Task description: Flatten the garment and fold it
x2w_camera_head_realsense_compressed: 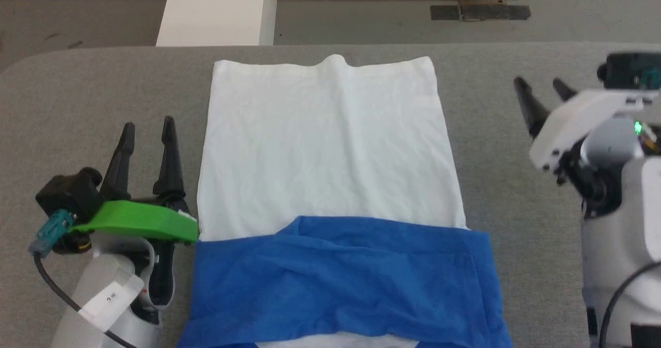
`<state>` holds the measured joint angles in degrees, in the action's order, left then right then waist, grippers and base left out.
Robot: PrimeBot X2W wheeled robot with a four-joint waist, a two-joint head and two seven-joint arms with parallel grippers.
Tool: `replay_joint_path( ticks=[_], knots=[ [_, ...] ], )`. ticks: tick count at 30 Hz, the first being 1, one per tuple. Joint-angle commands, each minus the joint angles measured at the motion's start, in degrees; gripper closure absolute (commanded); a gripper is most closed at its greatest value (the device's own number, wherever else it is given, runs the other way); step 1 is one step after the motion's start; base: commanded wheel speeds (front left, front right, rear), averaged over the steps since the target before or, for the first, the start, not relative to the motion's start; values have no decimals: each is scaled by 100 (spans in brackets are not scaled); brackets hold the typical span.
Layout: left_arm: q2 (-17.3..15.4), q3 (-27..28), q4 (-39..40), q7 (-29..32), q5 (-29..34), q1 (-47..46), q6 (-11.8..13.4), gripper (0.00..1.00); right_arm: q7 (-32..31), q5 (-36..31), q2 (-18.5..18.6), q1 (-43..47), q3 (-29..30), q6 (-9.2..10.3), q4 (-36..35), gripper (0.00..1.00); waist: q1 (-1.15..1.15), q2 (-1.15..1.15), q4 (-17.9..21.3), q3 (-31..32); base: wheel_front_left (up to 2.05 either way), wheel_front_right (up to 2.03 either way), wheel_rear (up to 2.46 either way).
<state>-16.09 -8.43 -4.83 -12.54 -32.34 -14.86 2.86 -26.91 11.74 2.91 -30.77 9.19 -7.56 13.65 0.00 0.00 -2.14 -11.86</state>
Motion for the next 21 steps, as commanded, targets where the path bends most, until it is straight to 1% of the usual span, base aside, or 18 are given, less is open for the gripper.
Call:
replay_joint_path(
  ticks=[1, 6, 10, 12, 16, 18, 21],
  knots=[
    [16, -14, 53, -22, -28, -198, -26, 0, -200, -183, -3, -472, 38, 8, 118, 0, 0, 0, -427, -642, 0, 0, 0],
    [81, -31, 157, -54, -62, -584, -99, 0, -1076, -888, -3, -1837, 232, 8, 746, 0, 0, 0, -793, -1308, 0, 0, 0],
    [104, -3, 230, -94, -84, -864, -156, 0, -1927, -1689, -3, -2740, 236, 8, 1213, 0, 0, 0, -1066, -1816, 0, 0, 0],
    [107, 10, 268, -108, -97, -953, -182, 0, -2377, -1963, -3, -3059, 236, 8, 1407, 0, 0, 0, -1155, -2017, 0, 0, 0],
    [95, 31, 306, -124, -115, -1071, -217, 0, -3278, -2273, -3, -3533, 242, 8, 1721, 0, 0, 0, -1252, -2314, 0, 0, 0],
    [90, 36, 331, -132, -123, -1115, -238, 0, -3571, -2427, -3, -3700, 199, 8, 1755, 0, 0, 0, -1283, -2448, 0, 0, 0],
    [91, 31, 336, -139, -128, -1181, -259, 0, -3821, -2528, -3, -3848, 111, 8, 1763, 0, 0, 0, -1301, -2609, 0, 0, 0]
  ],
)
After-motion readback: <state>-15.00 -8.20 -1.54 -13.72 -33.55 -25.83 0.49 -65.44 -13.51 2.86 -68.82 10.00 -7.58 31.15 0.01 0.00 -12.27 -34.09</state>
